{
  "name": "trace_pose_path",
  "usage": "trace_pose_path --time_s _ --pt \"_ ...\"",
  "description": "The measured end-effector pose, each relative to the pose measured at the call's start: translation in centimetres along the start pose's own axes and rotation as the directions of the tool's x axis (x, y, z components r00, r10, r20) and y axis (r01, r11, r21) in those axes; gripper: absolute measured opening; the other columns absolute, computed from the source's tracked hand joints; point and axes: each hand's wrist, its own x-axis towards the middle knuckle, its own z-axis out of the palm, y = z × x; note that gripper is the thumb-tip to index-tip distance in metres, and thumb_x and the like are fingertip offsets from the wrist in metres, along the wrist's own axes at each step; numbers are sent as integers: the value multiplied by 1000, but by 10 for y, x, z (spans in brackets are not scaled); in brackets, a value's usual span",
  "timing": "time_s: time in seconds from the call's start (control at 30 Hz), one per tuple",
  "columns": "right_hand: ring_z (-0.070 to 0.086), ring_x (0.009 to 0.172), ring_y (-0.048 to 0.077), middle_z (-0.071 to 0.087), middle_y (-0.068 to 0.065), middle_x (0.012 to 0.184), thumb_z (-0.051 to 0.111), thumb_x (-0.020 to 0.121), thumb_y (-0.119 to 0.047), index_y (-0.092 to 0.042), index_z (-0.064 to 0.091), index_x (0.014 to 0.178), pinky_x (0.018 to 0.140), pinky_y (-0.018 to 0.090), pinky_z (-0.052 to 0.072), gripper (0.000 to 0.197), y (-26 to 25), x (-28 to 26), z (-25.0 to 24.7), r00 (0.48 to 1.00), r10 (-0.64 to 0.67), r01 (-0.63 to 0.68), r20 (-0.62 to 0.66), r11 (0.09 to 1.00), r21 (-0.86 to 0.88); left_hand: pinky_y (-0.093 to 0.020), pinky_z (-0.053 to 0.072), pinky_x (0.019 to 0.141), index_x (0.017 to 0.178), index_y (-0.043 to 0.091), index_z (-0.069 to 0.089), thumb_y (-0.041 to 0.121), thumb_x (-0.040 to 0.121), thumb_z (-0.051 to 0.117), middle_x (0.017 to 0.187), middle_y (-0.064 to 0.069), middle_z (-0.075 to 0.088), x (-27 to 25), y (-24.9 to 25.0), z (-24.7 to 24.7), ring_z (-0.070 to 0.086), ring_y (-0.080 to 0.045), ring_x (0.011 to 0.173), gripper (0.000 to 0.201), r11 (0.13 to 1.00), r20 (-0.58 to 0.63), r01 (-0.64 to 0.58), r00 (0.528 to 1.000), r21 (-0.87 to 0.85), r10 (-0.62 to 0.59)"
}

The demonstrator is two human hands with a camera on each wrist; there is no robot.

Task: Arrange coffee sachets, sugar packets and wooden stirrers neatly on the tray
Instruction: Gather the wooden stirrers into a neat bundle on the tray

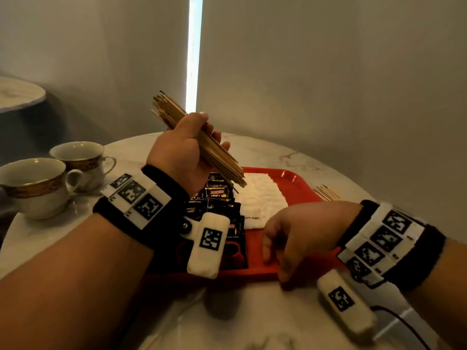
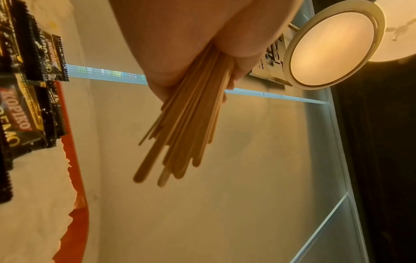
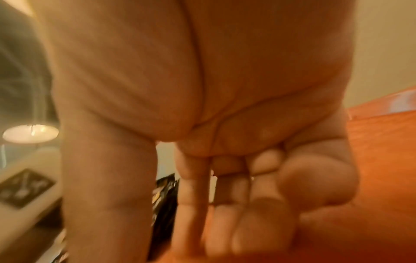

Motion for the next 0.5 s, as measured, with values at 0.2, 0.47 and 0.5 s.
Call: trace_pose_path --time_s 0.2,0.47,0.5 --pt "68 88 4 75 -15 94 86 75 -32 -34 77 101 80 22 56 28 -6 4 2 997 -53 46 -52 991 -122 -38 61 64 98 9 57 20 95 66 65 1 62 0 2 0 68 -13 59 14 999 22 15 1000 -29 -14" --pt "70 92 8 76 -14 93 86 75 -33 -33 77 97 89 34 58 24 -4 21 -8 988 -78 63 -133 991 -116 -38 61 66 87 12 55 21 96 63 61 4 60 2 -5 4 66 -11 56 15 1000 54 30 998 -9 -30" --pt "69 92 7 76 -15 92 86 74 -33 -33 78 97 90 34 57 24 -4 24 -9 988 -82 68 -133 992 -108 -38 61 66 87 12 55 21 96 63 61 3 60 3 -5 4 65 -11 56 15 1000 55 27 998 -5 -27"
